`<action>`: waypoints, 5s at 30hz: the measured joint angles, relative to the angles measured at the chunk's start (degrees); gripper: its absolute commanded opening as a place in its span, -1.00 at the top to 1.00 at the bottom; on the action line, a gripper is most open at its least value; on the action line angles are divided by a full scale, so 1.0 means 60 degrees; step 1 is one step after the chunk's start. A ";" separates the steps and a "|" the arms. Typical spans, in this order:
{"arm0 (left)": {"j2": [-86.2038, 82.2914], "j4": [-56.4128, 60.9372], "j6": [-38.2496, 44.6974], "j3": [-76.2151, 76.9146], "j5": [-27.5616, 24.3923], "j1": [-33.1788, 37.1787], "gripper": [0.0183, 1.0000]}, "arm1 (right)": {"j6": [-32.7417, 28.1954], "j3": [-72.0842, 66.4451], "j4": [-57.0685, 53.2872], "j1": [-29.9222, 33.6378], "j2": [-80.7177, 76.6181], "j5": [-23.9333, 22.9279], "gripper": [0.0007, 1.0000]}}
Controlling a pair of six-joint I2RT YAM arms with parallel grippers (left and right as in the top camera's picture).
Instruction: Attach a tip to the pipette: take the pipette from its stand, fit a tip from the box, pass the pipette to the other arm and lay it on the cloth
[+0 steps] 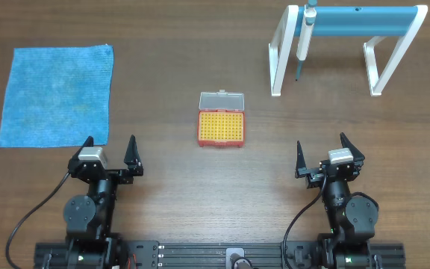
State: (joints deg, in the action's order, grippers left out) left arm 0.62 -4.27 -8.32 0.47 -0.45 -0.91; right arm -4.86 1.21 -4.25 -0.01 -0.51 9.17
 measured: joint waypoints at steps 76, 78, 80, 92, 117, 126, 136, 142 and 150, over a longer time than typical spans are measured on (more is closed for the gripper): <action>-0.0004 0.0007 0.0029 0.0000 -0.0004 0.0000 -1.00 | 0.0004 0.3038 0.6025 0.0000 -0.8327 0.0040 -0.94; 0.0000 0.0000 0.0029 0.0000 -0.0004 0.0000 -1.00 | 0.0018 0.3617 0.6830 0.0000 -0.9675 0.0047 -0.95; 0.0004 0.0000 0.0029 0.0000 -0.0007 0.0000 -1.00 | 0.0120 0.4025 0.7697 0.0000 -1.0914 0.0066 -0.95; 0.0000 0.0004 0.0029 0.0000 -0.0004 0.0000 -1.00 | 0.1486 0.5176 0.9071 0.0000 -1.4364 -0.0415 -0.95; 0.0000 0.0004 0.0029 0.0000 -0.0007 0.0000 -1.00 | 0.1555 0.6510 0.9253 0.0000 -1.6181 -0.0554 -0.95; 0.0000 0.0004 0.0029 0.0000 -0.0004 0.0000 -1.00 | 0.1625 0.6535 0.9286 0.0000 -1.6247 -0.0550 0.83; 0.0000 0.0004 0.0029 0.0000 -0.0004 0.0000 -1.00 | 0.1698 0.6550 0.9282 0.0000 -1.6254 -0.0546 0.84; 0.0000 0.0004 0.0029 0.0000 -0.0007 0.0000 -1.00 | 0.1698 0.6550 0.9264 0.0000 -1.6232 -0.0546 0.85; 0.0000 0.0004 0.0033 0.0000 -0.0004 0.0000 -1.00 | 0.1698 0.6561 0.8378 0.0000 -1.5405 -0.0546 0.84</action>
State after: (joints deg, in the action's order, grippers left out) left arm 0.62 -4.25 -8.12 0.47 -0.47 -0.91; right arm 5.32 40.58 46.02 -0.01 -92.95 5.89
